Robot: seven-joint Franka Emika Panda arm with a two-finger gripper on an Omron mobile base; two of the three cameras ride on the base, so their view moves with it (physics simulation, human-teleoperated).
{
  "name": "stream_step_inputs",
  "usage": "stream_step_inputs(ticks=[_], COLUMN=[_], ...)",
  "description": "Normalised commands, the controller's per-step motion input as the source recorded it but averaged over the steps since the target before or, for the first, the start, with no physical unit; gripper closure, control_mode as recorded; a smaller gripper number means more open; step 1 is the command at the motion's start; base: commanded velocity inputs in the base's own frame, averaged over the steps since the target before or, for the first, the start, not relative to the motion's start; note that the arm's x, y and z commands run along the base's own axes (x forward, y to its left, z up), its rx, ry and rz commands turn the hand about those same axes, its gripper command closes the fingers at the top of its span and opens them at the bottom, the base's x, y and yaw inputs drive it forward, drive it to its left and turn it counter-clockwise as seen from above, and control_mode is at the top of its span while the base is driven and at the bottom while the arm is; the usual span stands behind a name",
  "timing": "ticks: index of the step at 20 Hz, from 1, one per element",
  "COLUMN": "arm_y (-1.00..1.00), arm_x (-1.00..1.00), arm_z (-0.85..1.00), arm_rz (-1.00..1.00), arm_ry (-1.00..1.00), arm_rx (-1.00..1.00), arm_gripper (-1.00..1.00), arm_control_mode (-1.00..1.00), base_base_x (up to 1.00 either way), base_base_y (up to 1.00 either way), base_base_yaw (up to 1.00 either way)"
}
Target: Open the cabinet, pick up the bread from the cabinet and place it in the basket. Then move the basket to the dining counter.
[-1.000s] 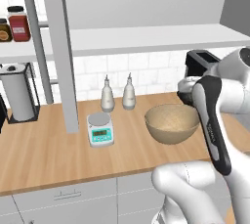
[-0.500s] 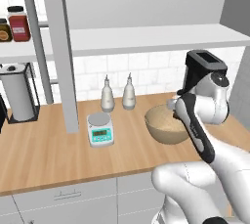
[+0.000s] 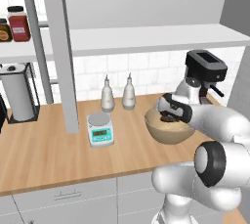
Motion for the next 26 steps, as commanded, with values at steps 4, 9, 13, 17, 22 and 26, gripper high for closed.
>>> stream_step_inputs(ticks=[4, 9, 13, 17, 22, 26], arm_y=[-0.19, -0.19, -0.01, 0.01, 0.05, 0.01], arm_x=[0.84, 0.0, -0.21, -0.26, -0.07, 0.0], arm_z=[-0.51, -0.19, -0.17, 0.0, 0.0, 0.01], arm_rz=[0.0, 0.0, 0.0, 0.0, 0.0, 0.0], arm_ry=[0.02, 0.0, 0.0, 0.0, 0.0, 0.0], arm_rx=[0.02, 0.01, 0.0, 0.0, 0.0, 0.0], arm_gripper=[1.0, 1.0, 1.0, -1.0, -1.0, -1.0], arm_control_mode=[-1.0, -1.0, -1.0, -1.0, -1.0, -1.0], base_base_x=[0.0, 0.0, 0.0, 0.0, 0.0, 0.0], base_base_y=[0.0, 0.0, 0.0, 0.0, 0.0, 0.0], base_base_yaw=[0.0, 0.0, 0.0, 0.0, 0.0, 0.0])
